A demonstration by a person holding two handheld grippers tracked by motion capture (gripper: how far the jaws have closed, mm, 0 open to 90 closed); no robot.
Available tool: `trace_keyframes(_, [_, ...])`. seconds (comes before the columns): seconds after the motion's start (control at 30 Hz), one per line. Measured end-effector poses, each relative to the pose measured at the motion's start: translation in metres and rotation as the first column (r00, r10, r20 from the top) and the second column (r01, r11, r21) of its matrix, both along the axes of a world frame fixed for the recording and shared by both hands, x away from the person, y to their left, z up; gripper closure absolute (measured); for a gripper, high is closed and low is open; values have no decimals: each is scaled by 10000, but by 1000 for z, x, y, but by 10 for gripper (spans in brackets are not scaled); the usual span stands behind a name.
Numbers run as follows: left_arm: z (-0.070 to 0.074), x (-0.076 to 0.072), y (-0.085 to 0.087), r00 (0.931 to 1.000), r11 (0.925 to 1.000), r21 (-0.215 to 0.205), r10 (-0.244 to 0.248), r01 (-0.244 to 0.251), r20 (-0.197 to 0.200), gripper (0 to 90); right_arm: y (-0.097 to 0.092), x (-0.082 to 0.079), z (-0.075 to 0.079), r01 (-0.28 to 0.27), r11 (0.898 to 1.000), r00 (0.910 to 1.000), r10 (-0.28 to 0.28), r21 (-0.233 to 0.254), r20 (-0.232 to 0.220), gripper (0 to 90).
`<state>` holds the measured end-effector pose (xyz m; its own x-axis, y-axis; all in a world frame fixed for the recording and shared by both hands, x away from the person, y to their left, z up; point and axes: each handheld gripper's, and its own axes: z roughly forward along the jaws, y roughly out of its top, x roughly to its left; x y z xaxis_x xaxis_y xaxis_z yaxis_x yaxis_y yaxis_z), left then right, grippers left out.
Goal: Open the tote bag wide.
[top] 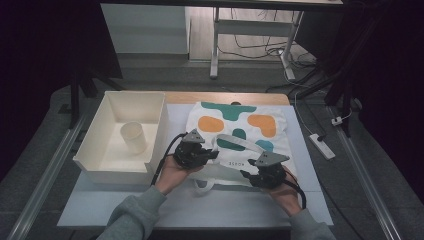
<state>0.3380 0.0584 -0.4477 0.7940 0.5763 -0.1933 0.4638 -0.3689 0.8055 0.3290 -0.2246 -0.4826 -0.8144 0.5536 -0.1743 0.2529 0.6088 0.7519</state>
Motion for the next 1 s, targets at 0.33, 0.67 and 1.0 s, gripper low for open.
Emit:
trace_keyframes(0.33, [0, 1, 2, 10000, 10000, -42, 54, -54, 11, 853, 6, 3, -9, -170, 9956, 9991, 133, -920, -397, 641])
trace_keyframes(0.67, [-1, 2, 4, 10000, 9999, -62, 80, -80, -1, 850, 6, 0, -3, -570, 9963, 9952, 515, -643, -830, 873])
trace_keyframes(1.0, [2, 2, 9, 10000, 9994, -348, -14, 12, -52, 842, 2, -23, 39, -1416, 9893, 9883, 1433, 342, -521, 876])
